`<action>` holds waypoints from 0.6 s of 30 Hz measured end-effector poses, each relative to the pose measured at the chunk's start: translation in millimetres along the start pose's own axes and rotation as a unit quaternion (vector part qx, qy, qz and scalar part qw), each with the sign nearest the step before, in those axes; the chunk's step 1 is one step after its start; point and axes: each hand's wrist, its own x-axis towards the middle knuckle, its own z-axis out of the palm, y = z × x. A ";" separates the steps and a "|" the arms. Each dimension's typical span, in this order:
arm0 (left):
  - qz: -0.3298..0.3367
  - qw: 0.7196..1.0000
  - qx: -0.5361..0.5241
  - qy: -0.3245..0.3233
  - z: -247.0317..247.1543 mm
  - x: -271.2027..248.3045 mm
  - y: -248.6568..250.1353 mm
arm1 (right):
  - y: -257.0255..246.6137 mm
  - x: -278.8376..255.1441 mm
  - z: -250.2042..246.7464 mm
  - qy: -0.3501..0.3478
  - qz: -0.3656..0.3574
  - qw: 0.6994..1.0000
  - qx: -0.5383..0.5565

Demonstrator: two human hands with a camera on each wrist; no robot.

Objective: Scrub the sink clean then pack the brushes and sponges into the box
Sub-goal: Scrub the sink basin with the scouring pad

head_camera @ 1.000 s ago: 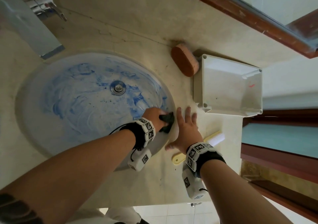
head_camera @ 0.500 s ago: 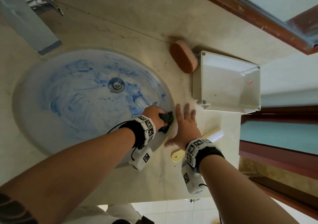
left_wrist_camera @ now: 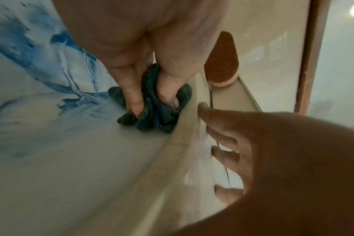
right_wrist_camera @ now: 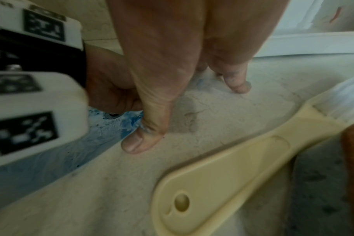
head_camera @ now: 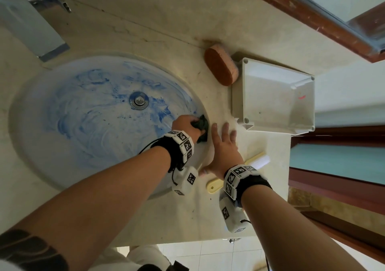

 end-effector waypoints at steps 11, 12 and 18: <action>-0.071 0.983 -0.168 -0.001 -25.2 35.1 20.2 | 2.5 1.1 1.1 0.000 -0.002 1.000 0.010; -0.081 0.978 -0.193 0.010 -23.7 36.2 20.2 | 2.4 1.1 1.1 0.001 -0.003 1.000 0.010; -0.063 0.990 -0.124 0.016 -0.8 24.6 4.3 | 0.9 1.4 1.1 0.003 -0.002 1.000 0.000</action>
